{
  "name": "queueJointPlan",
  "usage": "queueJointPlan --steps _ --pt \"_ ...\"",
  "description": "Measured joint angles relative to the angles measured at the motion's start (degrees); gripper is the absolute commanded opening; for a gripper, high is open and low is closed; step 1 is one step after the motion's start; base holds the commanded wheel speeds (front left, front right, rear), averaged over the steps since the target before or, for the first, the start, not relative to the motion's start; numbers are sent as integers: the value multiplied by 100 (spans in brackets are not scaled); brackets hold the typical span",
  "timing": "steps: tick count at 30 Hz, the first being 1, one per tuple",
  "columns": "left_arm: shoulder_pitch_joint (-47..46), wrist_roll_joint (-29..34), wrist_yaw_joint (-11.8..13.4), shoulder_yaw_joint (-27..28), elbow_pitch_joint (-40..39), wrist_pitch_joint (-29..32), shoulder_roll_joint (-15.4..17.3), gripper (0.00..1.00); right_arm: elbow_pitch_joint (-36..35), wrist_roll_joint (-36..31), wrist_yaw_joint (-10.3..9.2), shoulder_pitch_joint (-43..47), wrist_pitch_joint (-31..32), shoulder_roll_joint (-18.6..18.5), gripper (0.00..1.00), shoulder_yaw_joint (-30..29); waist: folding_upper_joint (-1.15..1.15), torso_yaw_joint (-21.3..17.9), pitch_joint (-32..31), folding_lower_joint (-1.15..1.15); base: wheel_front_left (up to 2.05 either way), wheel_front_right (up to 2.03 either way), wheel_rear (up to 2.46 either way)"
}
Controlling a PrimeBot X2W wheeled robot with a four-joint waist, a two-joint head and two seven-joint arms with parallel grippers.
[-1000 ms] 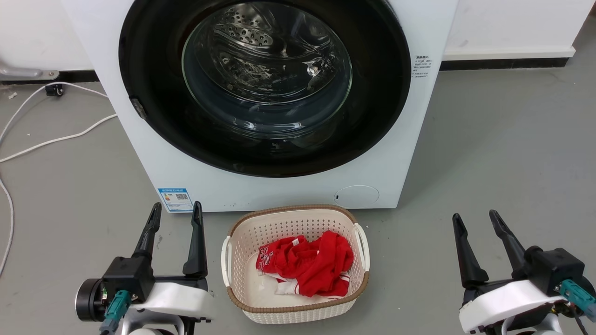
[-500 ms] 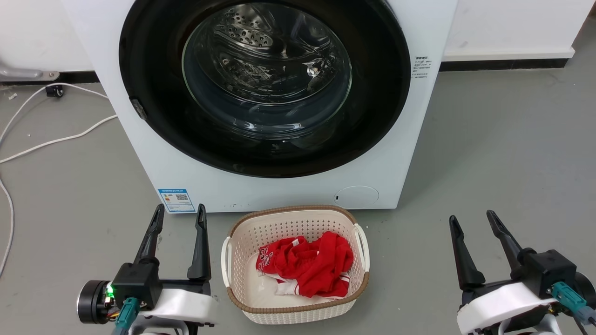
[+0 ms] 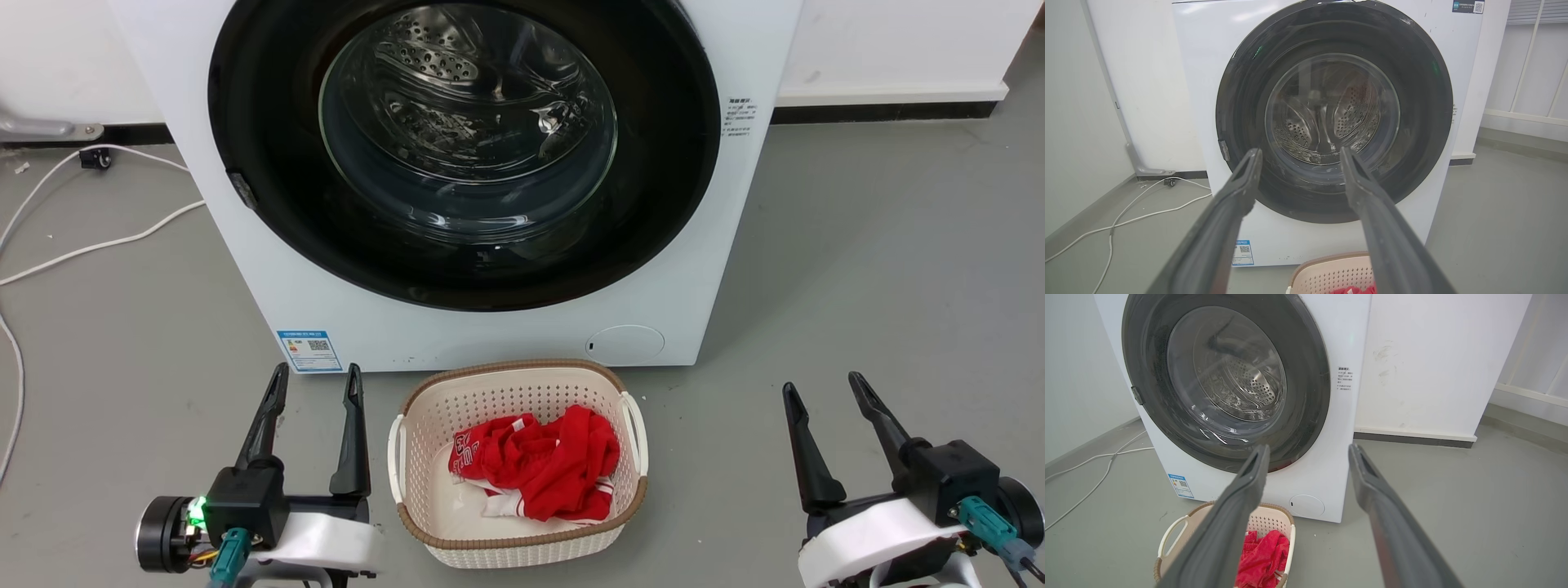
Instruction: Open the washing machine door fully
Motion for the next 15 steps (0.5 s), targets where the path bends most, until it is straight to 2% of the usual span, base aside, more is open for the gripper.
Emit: queueJointPlan --steps 13,14,15 --pt "2 5 -62 74 67 0 -73 100 75 88 0 -2 0 0 100 -8 0 10 19 0 0 0 0" --pt "2 7 -62 76 68 0 -76 100 81 109 0 -3 1 0 96 -8 0 11 22 0 0 0 0" --pt "2 8 -62 77 69 0 -78 100 94 131 0 -3 3 0 42 -9 0 11 24 0 0 0 0"
